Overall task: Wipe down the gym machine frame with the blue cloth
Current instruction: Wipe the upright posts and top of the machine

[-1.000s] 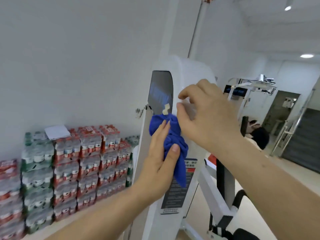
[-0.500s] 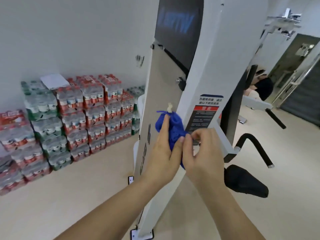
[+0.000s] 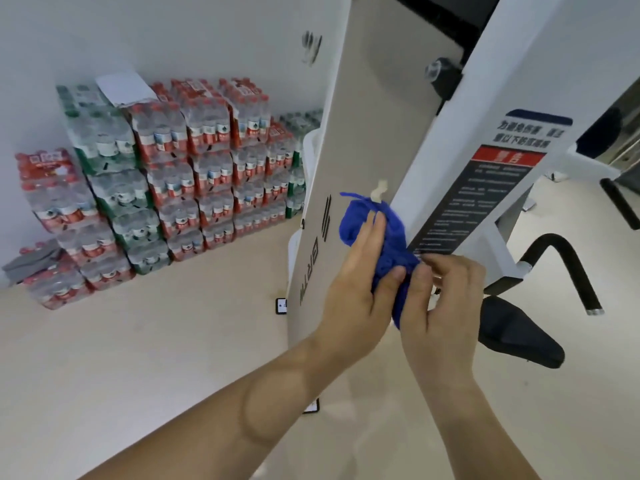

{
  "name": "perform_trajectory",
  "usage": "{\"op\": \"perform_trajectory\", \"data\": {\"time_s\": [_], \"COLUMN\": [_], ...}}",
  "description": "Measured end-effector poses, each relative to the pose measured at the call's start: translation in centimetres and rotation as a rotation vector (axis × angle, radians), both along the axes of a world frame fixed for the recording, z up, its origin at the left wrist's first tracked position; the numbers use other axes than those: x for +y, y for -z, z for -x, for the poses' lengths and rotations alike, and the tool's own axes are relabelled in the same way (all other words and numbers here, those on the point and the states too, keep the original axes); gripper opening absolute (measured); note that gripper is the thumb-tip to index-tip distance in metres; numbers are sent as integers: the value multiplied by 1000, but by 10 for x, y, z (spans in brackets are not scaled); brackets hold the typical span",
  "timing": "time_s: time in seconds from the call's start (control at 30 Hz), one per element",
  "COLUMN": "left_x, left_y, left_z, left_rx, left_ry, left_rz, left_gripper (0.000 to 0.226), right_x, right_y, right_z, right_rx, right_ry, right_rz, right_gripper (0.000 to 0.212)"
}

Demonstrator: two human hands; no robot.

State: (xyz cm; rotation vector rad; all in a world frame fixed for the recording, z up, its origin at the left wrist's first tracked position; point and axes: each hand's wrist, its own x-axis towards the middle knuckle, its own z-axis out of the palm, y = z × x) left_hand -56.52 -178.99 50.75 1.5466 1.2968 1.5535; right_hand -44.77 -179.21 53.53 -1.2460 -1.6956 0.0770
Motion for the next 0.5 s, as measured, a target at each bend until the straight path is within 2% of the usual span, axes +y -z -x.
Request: {"op": "perform_trajectory", "data": {"time_s": [0.17,0.23,0.37,0.5], "left_x": [-31,-38,-32,-22], "left_y": [86,109,95,79], "left_z": [-20,-29,-25,-11], "left_rx": [-22,-16,-44,-44], "left_ry": [-98,-120,-108,-66], "left_rz": [321,393,366,258], "left_gripper": [63,59,61,61], "right_x": [-7,-11,-11,-9], "right_y": [34,58,93,113], "right_z": [-28,-40,-52,-48], "right_rx": [-187,-280,-407,-450], "right_ry": [-91,-152,-303,-334], "right_rz": [-4,26,48,11], "right_gripper": [38,47,55,63]}}
